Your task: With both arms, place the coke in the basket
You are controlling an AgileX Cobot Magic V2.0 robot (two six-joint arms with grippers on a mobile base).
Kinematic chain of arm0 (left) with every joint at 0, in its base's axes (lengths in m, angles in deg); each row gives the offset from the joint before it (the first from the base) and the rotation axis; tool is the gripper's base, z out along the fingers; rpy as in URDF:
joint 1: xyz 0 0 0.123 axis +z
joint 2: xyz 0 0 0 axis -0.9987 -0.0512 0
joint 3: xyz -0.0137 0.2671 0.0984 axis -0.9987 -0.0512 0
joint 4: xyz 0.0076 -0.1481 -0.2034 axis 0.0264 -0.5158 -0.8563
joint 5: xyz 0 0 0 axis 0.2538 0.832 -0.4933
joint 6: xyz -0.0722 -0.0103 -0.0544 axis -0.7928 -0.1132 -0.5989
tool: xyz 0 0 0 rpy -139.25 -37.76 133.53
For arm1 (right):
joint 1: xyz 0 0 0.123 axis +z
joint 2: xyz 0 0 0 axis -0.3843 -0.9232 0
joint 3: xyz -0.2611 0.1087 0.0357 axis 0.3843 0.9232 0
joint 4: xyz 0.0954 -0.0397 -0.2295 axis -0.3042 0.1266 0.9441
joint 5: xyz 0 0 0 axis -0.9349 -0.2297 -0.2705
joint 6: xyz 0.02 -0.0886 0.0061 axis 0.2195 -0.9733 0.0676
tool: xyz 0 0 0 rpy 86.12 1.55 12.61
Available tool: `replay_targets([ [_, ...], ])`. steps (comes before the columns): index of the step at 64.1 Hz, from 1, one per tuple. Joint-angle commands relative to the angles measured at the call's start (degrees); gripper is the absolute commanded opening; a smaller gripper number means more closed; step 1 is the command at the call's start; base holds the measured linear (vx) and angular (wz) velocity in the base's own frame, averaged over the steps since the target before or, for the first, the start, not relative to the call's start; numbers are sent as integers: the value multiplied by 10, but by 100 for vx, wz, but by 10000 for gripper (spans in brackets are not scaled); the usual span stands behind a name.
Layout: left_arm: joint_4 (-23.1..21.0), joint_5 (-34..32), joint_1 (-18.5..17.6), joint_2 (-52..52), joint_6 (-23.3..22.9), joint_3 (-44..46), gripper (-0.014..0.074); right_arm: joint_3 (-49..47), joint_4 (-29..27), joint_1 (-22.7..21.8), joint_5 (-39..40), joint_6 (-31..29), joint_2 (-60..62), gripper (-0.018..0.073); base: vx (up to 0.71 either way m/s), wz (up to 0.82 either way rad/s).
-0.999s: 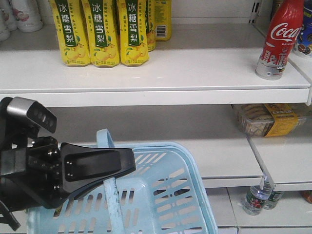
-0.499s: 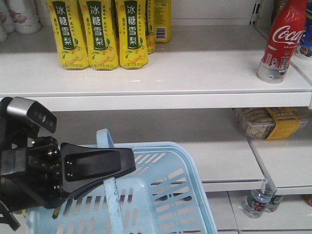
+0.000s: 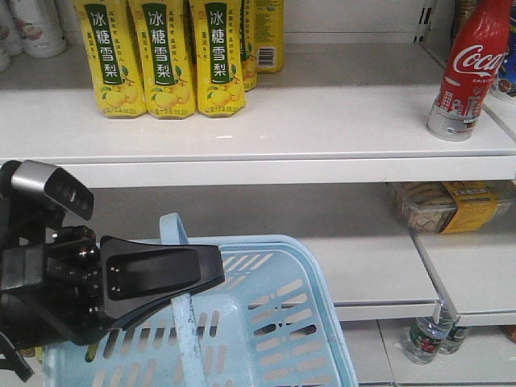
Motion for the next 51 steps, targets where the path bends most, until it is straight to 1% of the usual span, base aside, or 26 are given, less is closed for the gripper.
replay_targets([
  [1, -47, -93, -4, 13, -1, 19, -6, 4, 7, -3, 40, -2, -1, -5, 1, 0],
  [51, -47, -93, -4, 13, -1, 19, -6, 4, 7, -3, 40, -2, -1, -5, 2, 1],
])
